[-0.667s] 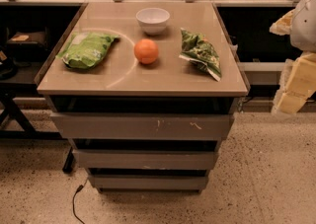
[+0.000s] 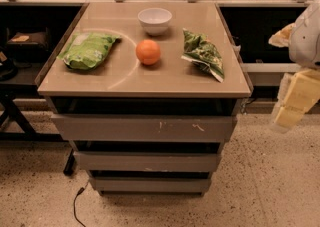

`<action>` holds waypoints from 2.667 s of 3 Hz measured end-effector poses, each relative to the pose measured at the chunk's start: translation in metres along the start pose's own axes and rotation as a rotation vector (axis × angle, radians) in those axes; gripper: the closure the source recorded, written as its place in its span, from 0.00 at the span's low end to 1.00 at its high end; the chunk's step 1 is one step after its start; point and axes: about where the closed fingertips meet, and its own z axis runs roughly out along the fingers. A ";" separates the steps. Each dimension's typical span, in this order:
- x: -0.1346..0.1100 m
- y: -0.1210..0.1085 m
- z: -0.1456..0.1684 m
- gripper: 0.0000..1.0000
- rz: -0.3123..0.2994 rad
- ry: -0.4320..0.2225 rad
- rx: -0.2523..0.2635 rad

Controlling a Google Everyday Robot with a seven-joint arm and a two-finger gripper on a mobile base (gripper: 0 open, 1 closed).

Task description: Open bottom drawer

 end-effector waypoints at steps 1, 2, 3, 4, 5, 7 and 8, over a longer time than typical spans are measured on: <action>0.000 0.029 0.046 0.00 -0.003 -0.030 -0.058; 0.006 0.071 0.106 0.00 -0.011 -0.028 -0.161; 0.013 0.086 0.120 0.00 -0.010 -0.010 -0.195; 0.012 0.085 0.119 0.00 -0.010 -0.011 -0.193; 0.012 0.113 0.153 0.00 0.031 -0.041 -0.273; 0.007 0.190 0.286 0.00 0.147 -0.065 -0.444; -0.002 0.204 0.346 0.00 0.178 -0.067 -0.483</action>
Offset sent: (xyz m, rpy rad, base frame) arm -0.0709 0.0475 -0.2133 0.0771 0.2961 0.0919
